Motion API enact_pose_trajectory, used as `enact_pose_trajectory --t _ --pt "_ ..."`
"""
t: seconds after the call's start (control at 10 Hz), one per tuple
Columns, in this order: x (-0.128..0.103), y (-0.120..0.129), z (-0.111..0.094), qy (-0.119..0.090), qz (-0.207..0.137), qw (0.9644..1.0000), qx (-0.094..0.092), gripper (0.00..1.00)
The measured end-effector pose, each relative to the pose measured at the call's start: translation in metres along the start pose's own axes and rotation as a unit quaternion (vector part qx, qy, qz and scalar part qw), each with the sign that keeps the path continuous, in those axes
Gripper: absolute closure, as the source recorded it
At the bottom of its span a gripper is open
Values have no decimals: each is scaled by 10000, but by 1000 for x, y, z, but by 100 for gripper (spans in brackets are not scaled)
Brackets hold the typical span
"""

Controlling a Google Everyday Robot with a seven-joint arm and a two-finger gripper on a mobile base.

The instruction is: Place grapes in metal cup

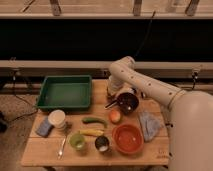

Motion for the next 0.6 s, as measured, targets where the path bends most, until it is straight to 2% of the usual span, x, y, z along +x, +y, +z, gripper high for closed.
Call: enact_pose_trajectory --t 0.2,0.6 --pt "-3 -6 -9 -53 -32 9999 86 100" --pt "-11 -21 -46 -138 -190 9991 358 100"
